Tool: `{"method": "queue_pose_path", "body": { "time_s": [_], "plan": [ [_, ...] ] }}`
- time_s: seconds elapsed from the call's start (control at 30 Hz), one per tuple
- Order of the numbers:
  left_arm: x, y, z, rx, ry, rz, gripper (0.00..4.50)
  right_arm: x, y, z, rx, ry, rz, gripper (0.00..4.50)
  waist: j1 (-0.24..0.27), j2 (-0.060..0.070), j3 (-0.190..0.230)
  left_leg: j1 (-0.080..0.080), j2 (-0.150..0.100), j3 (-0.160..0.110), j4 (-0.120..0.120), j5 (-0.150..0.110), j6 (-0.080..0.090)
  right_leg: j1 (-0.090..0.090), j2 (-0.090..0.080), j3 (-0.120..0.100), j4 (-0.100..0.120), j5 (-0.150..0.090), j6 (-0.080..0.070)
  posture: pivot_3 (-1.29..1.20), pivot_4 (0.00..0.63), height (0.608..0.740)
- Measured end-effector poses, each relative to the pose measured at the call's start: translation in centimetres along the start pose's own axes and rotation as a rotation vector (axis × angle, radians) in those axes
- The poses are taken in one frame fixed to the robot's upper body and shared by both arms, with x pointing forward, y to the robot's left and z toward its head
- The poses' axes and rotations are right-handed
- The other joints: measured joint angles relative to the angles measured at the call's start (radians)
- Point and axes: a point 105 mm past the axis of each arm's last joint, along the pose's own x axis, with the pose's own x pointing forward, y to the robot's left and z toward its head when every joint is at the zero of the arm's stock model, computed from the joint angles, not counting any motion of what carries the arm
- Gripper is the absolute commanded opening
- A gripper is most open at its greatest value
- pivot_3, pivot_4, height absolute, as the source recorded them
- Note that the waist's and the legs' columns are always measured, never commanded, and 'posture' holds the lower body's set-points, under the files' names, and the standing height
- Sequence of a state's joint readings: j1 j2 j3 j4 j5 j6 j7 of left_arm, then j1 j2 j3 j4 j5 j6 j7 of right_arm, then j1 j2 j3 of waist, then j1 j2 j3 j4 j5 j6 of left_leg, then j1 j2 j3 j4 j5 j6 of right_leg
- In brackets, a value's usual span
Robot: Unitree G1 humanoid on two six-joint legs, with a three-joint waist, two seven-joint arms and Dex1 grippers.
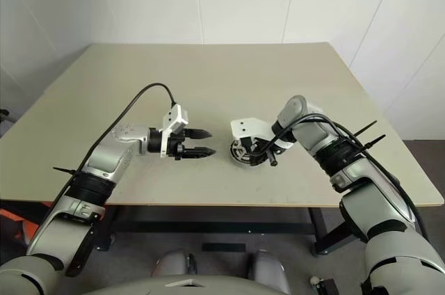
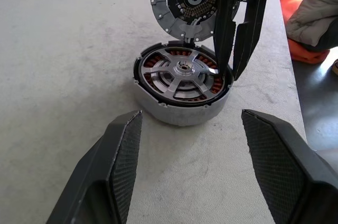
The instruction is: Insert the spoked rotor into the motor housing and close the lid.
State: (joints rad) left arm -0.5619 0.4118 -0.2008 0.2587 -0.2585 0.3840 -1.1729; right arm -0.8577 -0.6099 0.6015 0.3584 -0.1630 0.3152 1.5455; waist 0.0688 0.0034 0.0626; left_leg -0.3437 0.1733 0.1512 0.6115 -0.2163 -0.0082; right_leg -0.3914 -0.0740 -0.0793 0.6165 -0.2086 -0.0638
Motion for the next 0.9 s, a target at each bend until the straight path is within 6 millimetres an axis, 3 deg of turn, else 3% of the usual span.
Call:
{"method": "queue_pose_path", "body": {
  "time_s": [0.07, 0.23, 0.33, 0.5, 0.67, 0.73, 0.9],
  "plan": [
    [0.0, 0.0, 0.0, 0.000, -0.001, 0.000, 3.19, 0.0, -0.1, 0.3, -0.006, -0.013, -0.005, 1.85, 0.003, 0.000, 0.000, 0.000, 0.000, 0.000, 0.000, 0.000, 0.000, -0.001, 0.000, 0.000, 0.000, 0.000, 0.000, 0.00, 0.000, 0.740],
    [0.0, 0.0, 0.0, -0.001, -0.001, 0.001, 3.19, -0.1, 0.0, 1.1, -0.030, -0.037, -0.007, 1.85, 0.008, 0.000, 0.000, -0.004, 0.000, 0.000, 0.000, -0.002, 0.003, -0.003, 0.000, 0.000, 0.000, 0.004, -0.007, 0.00, 0.000, 0.740],
    [0.0, 0.0, 0.0, -0.001, -0.002, 0.000, 3.19, -1.1, 0.0, 2.9, -0.080, -0.102, -0.031, 1.85, 0.009, 0.000, 0.000, -0.008, 0.000, 0.000, -0.002, -0.003, 0.004, -0.008, 0.000, 0.000, 0.001, 0.005, -0.009, 0.00, 0.000, 0.740],
    [0.0, 0.0, 0.1, 0.000, -0.006, -0.002, 3.19, -4.9, 0.8, 7.0, -0.178, -0.242, -0.095, 1.85, 0.020, 0.000, 0.000, -0.013, -0.001, 0.000, -0.004, -0.003, 0.006, -0.013, 0.000, 0.000, 0.000, 0.004, -0.009, 0.00, 0.000, 0.740],
    [0.0, 0.0, 0.1, 0.000, -0.006, -0.002, 3.19, -9.0, 2.0, 8.5, -0.198, -0.345, -0.173, 1.85, 0.038, 0.000, 0.000, -0.012, -0.001, 0.000, -0.004, -0.003, 0.006, -0.011, 0.000, 0.000, -0.002, 0.004, -0.009, 0.00, 0.000, 0.740],
    [0.0, 0.0, 0.2, 0.001, -0.007, -0.003, 3.19, -10.2, 2.0, 8.2, -0.179, -0.369, -0.243, 1.85, 0.042, 0.000, 0.000, -0.010, -0.001, 0.000, -0.004, -0.003, 0.005, -0.009, 0.000, 0.000, -0.002, 0.004, -0.008, 0.00, 0.000, 0.740],
    [0.1, 0.3, 0.8, 0.009, -0.015, -0.006, 3.19, -14.3, 0.3, 4.8, 0.033, -0.486, -0.589, 1.85, 0.054, 0.000, 0.000, -0.007, -0.001, 0.001, -0.005, -0.002, 0.003, -0.008, 0.000, 0.000, -0.003, 0.001, -0.001, 0.00, 0.000, 0.740]
  ]
}}
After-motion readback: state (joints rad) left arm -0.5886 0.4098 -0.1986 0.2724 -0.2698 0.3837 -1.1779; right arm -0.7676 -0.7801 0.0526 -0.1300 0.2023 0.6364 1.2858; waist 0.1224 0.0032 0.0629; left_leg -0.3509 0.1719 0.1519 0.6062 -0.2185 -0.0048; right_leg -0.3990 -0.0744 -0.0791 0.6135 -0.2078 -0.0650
